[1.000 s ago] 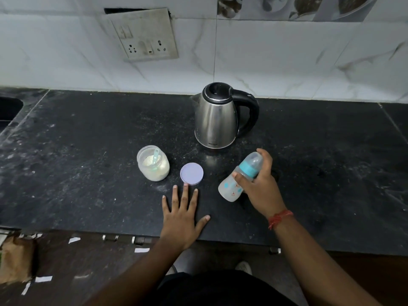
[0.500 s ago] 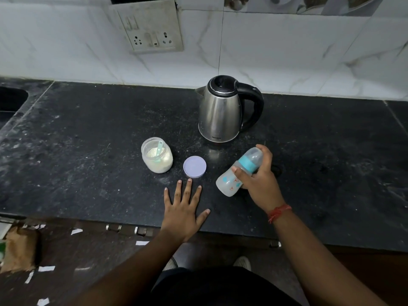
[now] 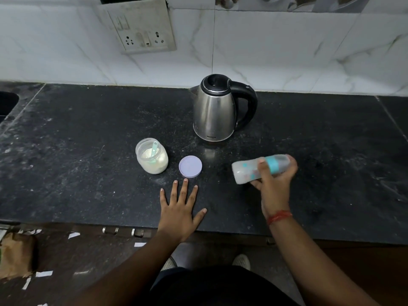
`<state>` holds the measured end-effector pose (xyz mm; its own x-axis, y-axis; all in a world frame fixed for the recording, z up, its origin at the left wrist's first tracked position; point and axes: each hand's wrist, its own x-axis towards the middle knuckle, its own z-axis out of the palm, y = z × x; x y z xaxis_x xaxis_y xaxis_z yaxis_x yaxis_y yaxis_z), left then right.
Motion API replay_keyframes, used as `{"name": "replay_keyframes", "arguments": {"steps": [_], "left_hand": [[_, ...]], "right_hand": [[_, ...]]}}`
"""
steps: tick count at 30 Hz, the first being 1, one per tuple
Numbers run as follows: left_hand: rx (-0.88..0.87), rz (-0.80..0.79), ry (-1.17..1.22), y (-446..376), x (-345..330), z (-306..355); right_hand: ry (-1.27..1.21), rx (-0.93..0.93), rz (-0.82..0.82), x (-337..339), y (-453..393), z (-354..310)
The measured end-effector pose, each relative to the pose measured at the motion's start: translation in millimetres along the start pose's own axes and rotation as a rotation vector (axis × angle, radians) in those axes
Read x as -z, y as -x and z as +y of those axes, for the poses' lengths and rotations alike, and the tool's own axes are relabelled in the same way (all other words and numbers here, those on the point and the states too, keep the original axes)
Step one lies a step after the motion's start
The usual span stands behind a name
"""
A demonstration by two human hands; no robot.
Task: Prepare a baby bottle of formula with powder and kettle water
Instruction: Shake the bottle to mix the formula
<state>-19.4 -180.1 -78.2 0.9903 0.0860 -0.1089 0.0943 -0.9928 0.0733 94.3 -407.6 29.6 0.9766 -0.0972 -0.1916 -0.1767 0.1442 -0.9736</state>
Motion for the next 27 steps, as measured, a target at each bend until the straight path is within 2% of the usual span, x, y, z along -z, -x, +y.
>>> {"name": "replay_keyframes", "arguments": {"steps": [3,6,7,9,10,13,14,16,17,20,21,23,24,26,27], "left_hand": [[-0.005,0.008,0.012,0.7,-0.8,-0.9],[-0.008,0.018,0.016,-0.2,-1.3,-0.4],[-0.007,0.019,0.019,-0.1,-1.8,-0.2],[-0.007,0.019,0.02,0.1,-1.9,-1.0],[-0.007,0.015,0.016,-0.1,-1.7,-1.5],[-0.006,0.019,0.012,-0.4,-2.2,-0.7],[-0.007,0.024,0.019,-0.1,-2.5,-0.8],[-0.008,0.025,0.025,0.1,-3.0,-1.6],[-0.008,0.026,0.021,-0.3,-3.2,-1.6],[-0.003,0.025,0.019,-0.8,-3.9,-0.9],[-0.004,0.025,0.019,-0.7,-4.7,-1.3],[-0.007,0.026,0.019,-0.7,-5.8,-2.8],[-0.008,0.026,0.018,-0.9,-5.6,-2.8],[-0.005,0.024,0.014,-1.3,-5.7,-1.9],[-0.003,0.026,0.014,-1.2,-6.3,-1.5]], "right_hand": [[0.157,-0.02,-0.266,2.0,1.4,1.2],[0.018,-0.03,-0.133,-0.3,3.0,2.2],[0.018,-0.032,-0.143,-2.5,4.9,2.4],[0.156,-0.02,-0.311,-7.5,9.8,6.9],[0.177,-0.008,-0.337,-8.6,11.3,8.6],[-0.03,-0.012,-0.095,-8.2,5.9,2.1],[-0.06,-0.027,-0.091,-8.1,3.6,-1.1],[0.003,-0.052,-0.219,-4.8,-1.7,-4.2],[0.016,-0.047,-0.22,-2.5,-5.2,-5.9],[-0.092,-0.002,0.006,4.6,-14.7,-14.5],[-0.077,-0.007,-0.031,4.3,-14.7,-16.0],[0.022,-0.039,-0.214,4.5,-11.9,-11.8],[0.037,-0.032,-0.218,4.8,-9.8,-9.0],[-0.08,-0.012,-0.049,4.8,-7.8,-6.5],[-0.129,-0.023,-0.016,4.9,-7.4,-5.4]]}}
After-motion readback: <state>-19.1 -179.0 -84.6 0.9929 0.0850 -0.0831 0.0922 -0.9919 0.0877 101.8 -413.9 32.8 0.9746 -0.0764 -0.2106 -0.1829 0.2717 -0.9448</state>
